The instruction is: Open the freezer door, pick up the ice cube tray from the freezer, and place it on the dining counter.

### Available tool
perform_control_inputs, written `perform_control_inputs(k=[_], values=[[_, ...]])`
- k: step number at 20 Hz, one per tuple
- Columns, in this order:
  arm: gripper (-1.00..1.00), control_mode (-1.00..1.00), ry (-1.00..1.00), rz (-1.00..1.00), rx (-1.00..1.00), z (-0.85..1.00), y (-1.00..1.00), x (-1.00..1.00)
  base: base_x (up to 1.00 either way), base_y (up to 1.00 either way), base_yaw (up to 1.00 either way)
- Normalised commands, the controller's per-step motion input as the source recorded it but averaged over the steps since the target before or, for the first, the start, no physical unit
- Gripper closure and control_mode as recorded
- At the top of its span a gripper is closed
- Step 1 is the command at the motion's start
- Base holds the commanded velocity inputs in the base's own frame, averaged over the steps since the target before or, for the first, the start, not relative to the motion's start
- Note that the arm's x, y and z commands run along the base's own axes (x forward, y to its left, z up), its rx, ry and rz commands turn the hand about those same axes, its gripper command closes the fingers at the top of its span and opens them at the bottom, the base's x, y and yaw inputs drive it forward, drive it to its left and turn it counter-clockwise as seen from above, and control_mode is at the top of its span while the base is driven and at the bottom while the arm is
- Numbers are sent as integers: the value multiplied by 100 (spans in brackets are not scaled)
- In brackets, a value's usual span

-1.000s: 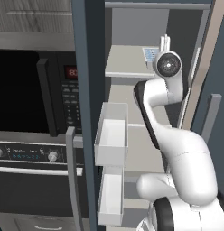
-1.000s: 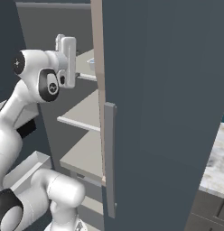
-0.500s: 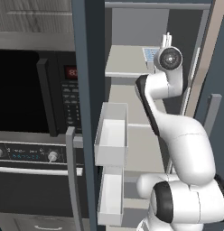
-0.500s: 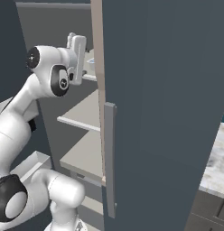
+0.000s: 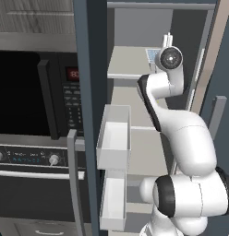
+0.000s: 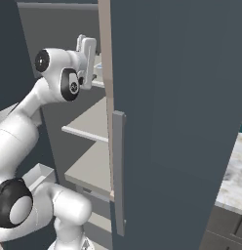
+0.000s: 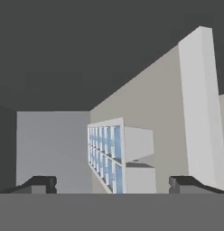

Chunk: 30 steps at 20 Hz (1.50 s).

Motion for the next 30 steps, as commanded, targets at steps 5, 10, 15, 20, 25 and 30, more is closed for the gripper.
perform_control_inputs(k=[5, 10, 15, 20, 25, 30], values=[[-100, -100, 2, 0, 0, -2, 0, 31, 0, 0, 0], [-100, -100, 12, 0, 1, 0, 0, 11, 0, 0, 0], [-100, -100, 5, 0, 1, -2, 0, 22, 0, 0, 0], [-100, -100, 0, 0, 0, -13, -2, 29, 0, 0, 0], [-100, -100, 0, 0, 0, -7, -5, 27, 0, 0, 0], [-100, -100, 1, 0, 2, 0, -11, 29, 0, 0, 0]])
